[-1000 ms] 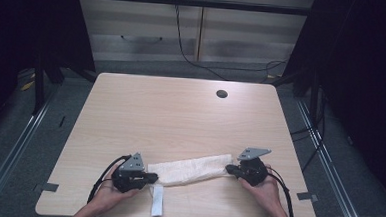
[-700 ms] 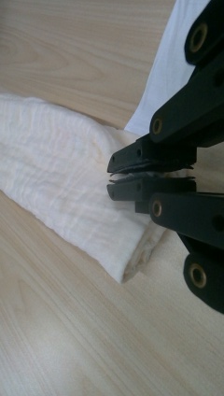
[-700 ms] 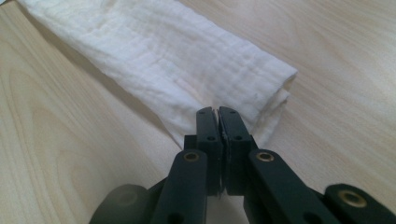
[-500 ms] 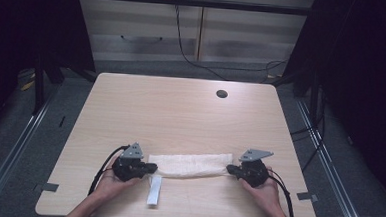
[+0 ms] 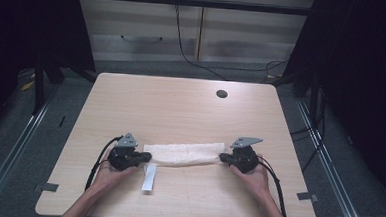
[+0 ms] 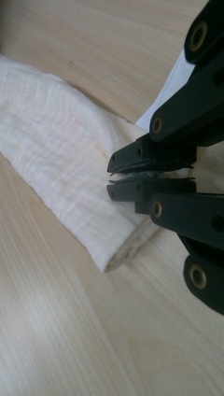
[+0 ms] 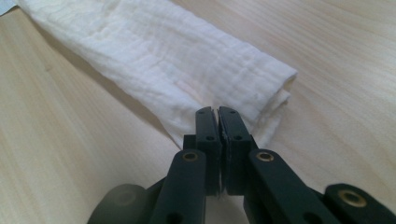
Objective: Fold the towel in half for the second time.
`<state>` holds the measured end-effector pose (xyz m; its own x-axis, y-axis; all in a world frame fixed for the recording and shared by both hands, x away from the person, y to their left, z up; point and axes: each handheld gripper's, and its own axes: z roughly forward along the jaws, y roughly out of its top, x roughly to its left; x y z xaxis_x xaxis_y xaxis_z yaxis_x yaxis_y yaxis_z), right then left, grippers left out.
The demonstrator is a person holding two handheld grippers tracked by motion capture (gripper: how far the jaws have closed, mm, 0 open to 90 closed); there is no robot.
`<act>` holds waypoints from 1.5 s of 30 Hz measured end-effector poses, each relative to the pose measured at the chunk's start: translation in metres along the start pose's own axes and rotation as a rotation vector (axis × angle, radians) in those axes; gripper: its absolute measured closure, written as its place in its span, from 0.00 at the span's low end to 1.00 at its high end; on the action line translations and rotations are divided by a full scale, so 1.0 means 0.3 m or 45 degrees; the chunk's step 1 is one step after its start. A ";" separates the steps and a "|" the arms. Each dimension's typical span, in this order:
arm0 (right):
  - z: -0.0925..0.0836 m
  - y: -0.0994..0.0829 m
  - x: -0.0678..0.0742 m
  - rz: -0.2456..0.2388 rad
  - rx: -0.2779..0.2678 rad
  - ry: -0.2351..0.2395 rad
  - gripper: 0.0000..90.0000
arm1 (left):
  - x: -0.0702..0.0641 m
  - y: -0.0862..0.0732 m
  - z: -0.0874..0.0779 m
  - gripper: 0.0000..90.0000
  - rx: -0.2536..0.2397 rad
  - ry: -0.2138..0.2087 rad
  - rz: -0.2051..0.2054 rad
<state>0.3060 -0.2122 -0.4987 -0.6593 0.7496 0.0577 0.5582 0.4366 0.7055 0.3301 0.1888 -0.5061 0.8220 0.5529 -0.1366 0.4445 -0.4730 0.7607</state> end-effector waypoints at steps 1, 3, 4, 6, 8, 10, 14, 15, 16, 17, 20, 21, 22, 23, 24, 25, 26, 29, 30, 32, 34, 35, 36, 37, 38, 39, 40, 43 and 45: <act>-0.008 -0.003 0.013 -0.010 0.005 0.007 0.97 | 0.003 -0.002 -0.005 0.94 -0.008 -0.004 -0.007; -0.017 -0.008 0.026 -0.029 0.003 0.002 0.93 | 0.000 0.000 -0.011 0.90 -0.015 -0.001 -0.009; -0.023 -0.009 0.033 -0.040 -0.001 -0.005 0.90 | -0.004 0.002 -0.022 0.88 -0.028 -0.012 -0.011; -0.037 -0.010 0.044 -0.050 -0.007 0.003 0.88 | -0.007 0.003 -0.034 0.85 -0.044 -0.009 -0.003; -0.042 -0.012 0.048 -0.056 -0.012 0.004 0.86 | -0.011 0.005 -0.039 0.83 -0.051 -0.009 -0.006; -0.062 -0.020 0.053 -0.030 -0.037 0.033 0.80 | -0.026 0.009 -0.059 0.76 -0.068 -0.032 -0.005; -0.082 -0.033 0.063 -0.035 -0.044 0.081 0.78 | -0.050 0.009 -0.084 0.70 -0.077 -0.063 0.019; -0.099 -0.043 0.071 -0.037 -0.045 0.110 0.74 | -0.065 0.005 -0.099 0.67 -0.066 -0.096 0.027; -0.109 -0.048 0.075 -0.028 -0.051 0.106 0.72 | -0.070 0.003 -0.106 0.64 -0.060 -0.095 0.031; -0.120 -0.054 0.076 -0.018 -0.057 0.102 0.71 | -0.074 0.000 -0.113 0.62 -0.061 -0.091 0.024; -0.161 -0.069 0.071 0.018 -0.097 0.112 0.67 | -0.072 -0.003 -0.149 0.57 -0.080 -0.081 0.018; -0.161 -0.069 0.071 0.018 -0.097 0.112 0.67 | -0.072 -0.003 -0.149 0.55 -0.080 -0.081 0.018; -0.176 -0.073 0.067 0.025 -0.115 0.113 0.66 | -0.069 -0.004 -0.162 0.55 -0.096 -0.079 0.001; -0.206 -0.080 0.058 0.050 -0.150 0.098 0.62 | -0.064 -0.005 -0.177 0.51 -0.105 -0.069 -0.002; -0.221 -0.083 0.052 0.071 -0.166 0.097 0.60 | -0.049 -0.008 -0.208 0.50 -0.124 -0.058 -0.028; -0.235 -0.087 0.044 0.089 -0.184 0.097 0.59 | -0.039 -0.012 -0.223 0.48 -0.135 -0.046 -0.042; -0.249 -0.090 0.036 0.112 -0.200 0.089 0.58 | -0.029 -0.017 -0.239 0.47 -0.144 -0.035 -0.061; -0.284 -0.101 0.012 0.160 -0.241 0.070 0.54 | 0.007 -0.043 -0.282 0.44 -0.171 0.021 -0.111; -0.284 -0.101 0.012 0.160 -0.241 0.070 0.54 | 0.007 -0.043 -0.282 0.42 -0.171 0.021 -0.111; -0.310 -0.119 -0.010 0.208 -0.266 0.034 0.51 | 0.032 -0.070 -0.321 0.39 -0.185 0.071 -0.141; -0.317 -0.129 -0.015 0.222 -0.278 0.017 0.50 | 0.035 -0.081 -0.333 0.37 -0.194 0.111 -0.145; -0.328 -0.153 -0.025 0.243 -0.304 -0.015 0.47 | 0.048 -0.105 -0.348 0.37 -0.231 0.132 -0.210; -0.334 -0.164 -0.032 0.256 -0.304 -0.029 0.45 | 0.052 -0.119 -0.349 0.35 -0.248 0.166 -0.238; -0.340 -0.173 -0.038 0.272 -0.308 -0.049 0.44 | 0.058 -0.132 -0.345 0.34 -0.255 0.180 -0.271; -0.340 -0.173 -0.038 0.272 -0.308 -0.049 0.44 | 0.058 -0.132 -0.345 0.33 -0.255 0.180 -0.271; -0.354 -0.192 -0.054 0.308 -0.336 -0.079 0.42 | 0.081 -0.151 -0.334 0.30 -0.245 0.108 -0.374; -0.359 -0.201 -0.061 0.327 -0.345 -0.085 0.41 | 0.090 -0.157 -0.330 0.27 -0.236 0.071 -0.402; -0.353 -0.224 -0.075 0.358 -0.338 -0.116 0.39 | 0.095 -0.164 -0.325 0.21 -0.176 0.172 -0.350; -0.342 -0.236 -0.084 0.365 -0.310 -0.150 0.37 | 0.096 -0.172 -0.324 0.21 -0.183 0.193 -0.364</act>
<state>0.2314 -0.3129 -0.4775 -0.4239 0.8821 0.2055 0.5665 0.0812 0.8201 0.2963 0.2959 -0.4875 0.6045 0.7498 -0.2690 0.5853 -0.1890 0.7885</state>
